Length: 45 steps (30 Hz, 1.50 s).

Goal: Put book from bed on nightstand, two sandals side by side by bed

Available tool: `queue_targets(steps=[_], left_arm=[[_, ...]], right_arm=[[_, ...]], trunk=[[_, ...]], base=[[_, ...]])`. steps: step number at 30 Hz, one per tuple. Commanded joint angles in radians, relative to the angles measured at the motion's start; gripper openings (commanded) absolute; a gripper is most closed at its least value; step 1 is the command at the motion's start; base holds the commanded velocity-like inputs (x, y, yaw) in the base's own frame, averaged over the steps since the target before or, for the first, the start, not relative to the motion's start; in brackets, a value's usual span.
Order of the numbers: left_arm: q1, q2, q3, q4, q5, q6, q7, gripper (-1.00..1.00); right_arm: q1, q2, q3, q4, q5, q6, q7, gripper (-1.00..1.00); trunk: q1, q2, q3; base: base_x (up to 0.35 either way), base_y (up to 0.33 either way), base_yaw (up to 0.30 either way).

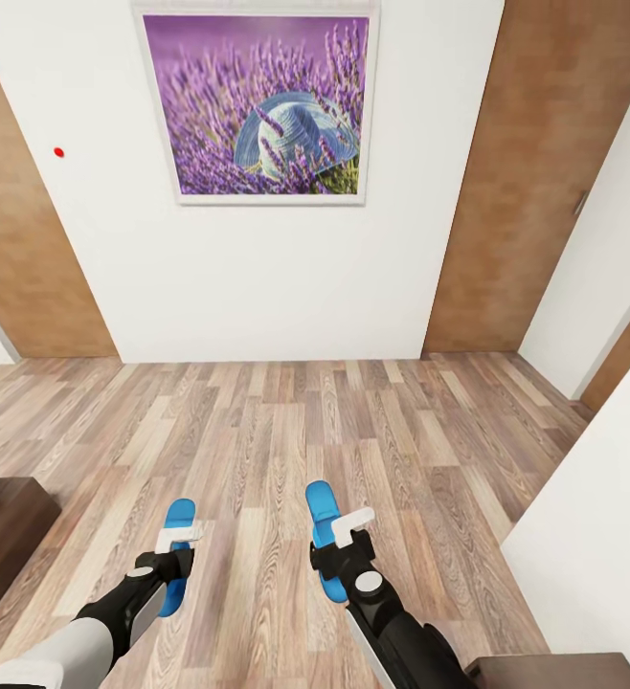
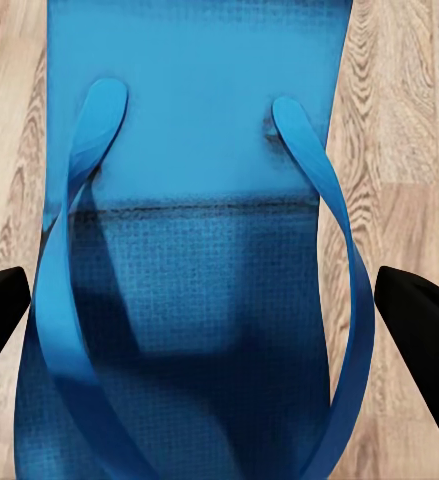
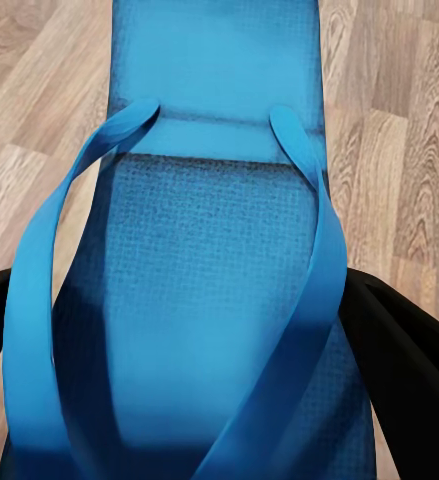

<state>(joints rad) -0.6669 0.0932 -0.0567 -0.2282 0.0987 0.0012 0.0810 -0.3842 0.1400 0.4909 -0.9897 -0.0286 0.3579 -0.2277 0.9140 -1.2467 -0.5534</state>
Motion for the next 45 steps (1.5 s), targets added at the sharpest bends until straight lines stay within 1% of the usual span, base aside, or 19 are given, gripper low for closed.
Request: queue_targets(steps=[1, 32, 39, 44, 45], left_arm=[[0.000, 0.000, -0.006, -0.001, 0.010, 0.000, 0.003, -1.00], [0.000, 0.000, -0.008, 0.000, 0.008, -0.001, 0.003, -1.00], [0.000, 0.000, -0.008, 0.000, 0.005, -0.001, 0.003, -1.00], [0.000, 0.000, -0.008, 0.000, 0.004, -0.001, 0.003, -1.00], [0.000, 0.000, -0.008, 0.000, 0.003, -0.001, 0.003, -1.00]], right_arm=[[-0.001, 0.000, 0.003, -0.001, -0.003, 0.005, -0.008, -1.00], [-0.001, 0.003, 0.005, 0.015, -0.004, 0.004, -0.009, -1.00], [-0.001, 0.004, 0.020, 0.026, -0.004, 0.004, -0.009, -1.00], [-0.001, 0.004, 0.022, 0.027, -0.004, 0.004, -0.009, -1.00], [-0.001, 0.004, 0.022, 0.027, -0.004, 0.004, -0.009, -1.00]], trunk=[[-0.004, 0.007, 0.002], [-0.123, 0.224, 0.099], [-0.150, 0.273, 0.121], [-0.169, 0.308, 0.137], [-0.169, 0.308, 0.137]], base=[[0.000, 0.000, 0.000], [0.000, 0.000, 0.000], [0.000, 0.000, 0.000], [0.000, 0.000, 0.000], [0.000, 0.000, 0.000]])
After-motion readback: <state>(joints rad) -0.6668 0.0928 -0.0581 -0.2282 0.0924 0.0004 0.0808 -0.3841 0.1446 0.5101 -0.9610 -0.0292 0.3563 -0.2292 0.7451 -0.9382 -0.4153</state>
